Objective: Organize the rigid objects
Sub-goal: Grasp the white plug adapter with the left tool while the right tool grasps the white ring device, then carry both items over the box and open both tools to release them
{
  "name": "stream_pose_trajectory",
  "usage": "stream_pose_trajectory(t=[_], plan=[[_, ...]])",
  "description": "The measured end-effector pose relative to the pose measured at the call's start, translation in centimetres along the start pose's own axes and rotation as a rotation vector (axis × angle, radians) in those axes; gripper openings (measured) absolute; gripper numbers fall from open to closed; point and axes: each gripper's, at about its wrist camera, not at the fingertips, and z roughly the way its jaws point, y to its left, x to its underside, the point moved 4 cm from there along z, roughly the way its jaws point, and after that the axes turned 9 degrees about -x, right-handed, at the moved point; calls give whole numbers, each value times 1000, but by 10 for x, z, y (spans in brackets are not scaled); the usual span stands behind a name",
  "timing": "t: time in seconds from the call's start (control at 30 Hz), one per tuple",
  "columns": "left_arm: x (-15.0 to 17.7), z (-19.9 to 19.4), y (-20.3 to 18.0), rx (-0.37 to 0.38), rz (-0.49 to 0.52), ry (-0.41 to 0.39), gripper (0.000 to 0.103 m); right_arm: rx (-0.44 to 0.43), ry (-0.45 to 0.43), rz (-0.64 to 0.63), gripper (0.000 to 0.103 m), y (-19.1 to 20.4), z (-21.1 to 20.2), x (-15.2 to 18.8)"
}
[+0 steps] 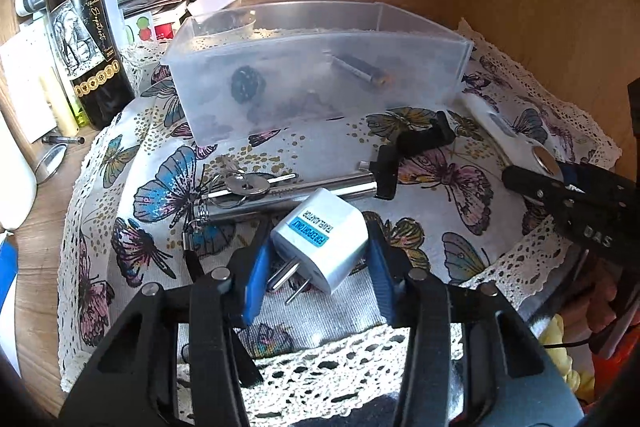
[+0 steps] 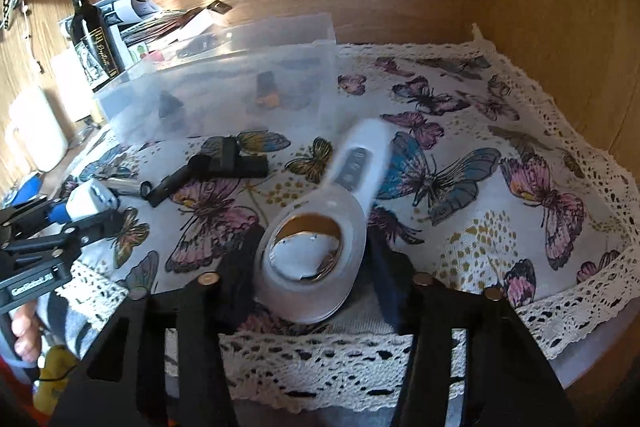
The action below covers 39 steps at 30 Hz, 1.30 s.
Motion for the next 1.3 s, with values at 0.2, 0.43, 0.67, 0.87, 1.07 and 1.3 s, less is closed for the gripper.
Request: stream_pose_trajectory(t=[0.2, 0.43, 0.67, 0.87, 1.07, 1.3], plan=[[-5, -14, 5, 3, -21, -31, 45, 50, -40, 12, 38, -10, -10, -7], [-26, -38, 12, -10, -21, -129, 45, 84, -127, -9, 37, -11, -41, -30], [-50, -47, 27, -1, -61, -174, 45, 88, -221, -68, 37, 4, -63, -63], [-69, -62, 36, -26, -72, -233, 45, 110, -309, -113, 37, 14, -81, -86], [-90, -70, 42, -62, -65, -293, 45, 77, -346, -135, 37, 20, -81, -104], [-115, -54, 48, -59, -78, -279, 45, 15, -330, -170, 37, 33, -58, -125]])
